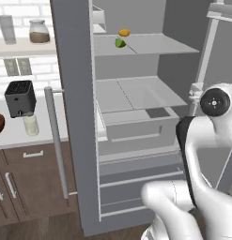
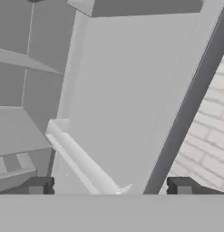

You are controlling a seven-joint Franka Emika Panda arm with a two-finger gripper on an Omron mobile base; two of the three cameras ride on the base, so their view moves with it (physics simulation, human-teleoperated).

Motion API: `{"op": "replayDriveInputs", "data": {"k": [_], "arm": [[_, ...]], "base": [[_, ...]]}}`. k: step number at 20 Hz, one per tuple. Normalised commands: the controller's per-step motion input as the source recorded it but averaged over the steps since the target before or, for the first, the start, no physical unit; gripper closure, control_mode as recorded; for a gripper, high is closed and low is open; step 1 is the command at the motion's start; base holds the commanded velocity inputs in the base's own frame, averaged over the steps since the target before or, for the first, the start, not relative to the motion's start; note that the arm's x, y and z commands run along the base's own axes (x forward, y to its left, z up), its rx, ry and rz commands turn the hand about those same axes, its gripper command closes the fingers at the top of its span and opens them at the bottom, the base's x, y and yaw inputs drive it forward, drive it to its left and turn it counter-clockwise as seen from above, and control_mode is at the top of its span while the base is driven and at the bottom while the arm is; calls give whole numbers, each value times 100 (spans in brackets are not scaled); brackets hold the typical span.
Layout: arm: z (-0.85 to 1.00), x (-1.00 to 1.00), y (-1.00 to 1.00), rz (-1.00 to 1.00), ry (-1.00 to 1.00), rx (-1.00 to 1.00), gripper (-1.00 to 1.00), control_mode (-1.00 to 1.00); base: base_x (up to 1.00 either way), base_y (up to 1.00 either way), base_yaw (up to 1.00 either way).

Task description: Grab a lemon wedge from the fridge and one ice cube from the ice bowl, and put them in the glass of lemonade.

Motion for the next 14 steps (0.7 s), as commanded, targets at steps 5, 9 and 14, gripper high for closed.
{"op": "replayDriveInputs", "data": {"k": [5,9,14], "arm": [[-14,-85,72,23,-5,56,-100,-100],[-7,-35,75,36,18,54,-100,-100],[-12,-10,96,36,13,25,-100,-100]], "base": [[0,0,0],[0,0,0],[0,0,0]]}}
